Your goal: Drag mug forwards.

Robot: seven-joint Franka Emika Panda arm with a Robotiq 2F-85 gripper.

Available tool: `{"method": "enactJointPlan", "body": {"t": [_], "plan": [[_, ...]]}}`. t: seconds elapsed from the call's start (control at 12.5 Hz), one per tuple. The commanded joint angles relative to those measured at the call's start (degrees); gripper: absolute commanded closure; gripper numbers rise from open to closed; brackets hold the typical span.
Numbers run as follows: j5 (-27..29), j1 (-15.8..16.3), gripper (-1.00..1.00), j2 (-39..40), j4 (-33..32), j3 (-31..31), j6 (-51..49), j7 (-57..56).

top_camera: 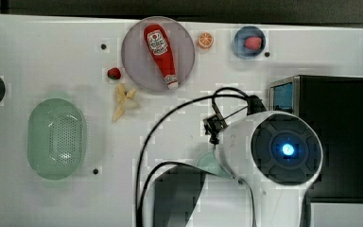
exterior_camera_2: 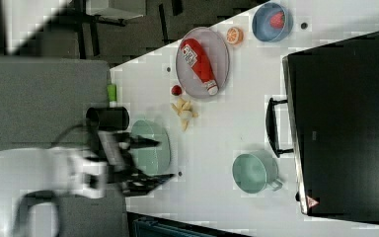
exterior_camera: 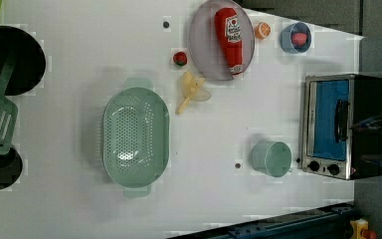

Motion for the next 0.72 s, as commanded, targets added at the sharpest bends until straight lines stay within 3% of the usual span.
{"method": "enactJointPlan", "body": {"t": [0.08, 0.32, 0.72], "plan": [[0.7, -0.1, -1.00, 2.3, -11.2, -1.8, 9.7, 4.3], [0.7, -0.2, -1.00, 5.7, -18.7, -3.1, 22.3, 13.3], [0.7, -0.3, -1.00, 20.2, -16.3, -3.1, 31.6, 20.7]]}}
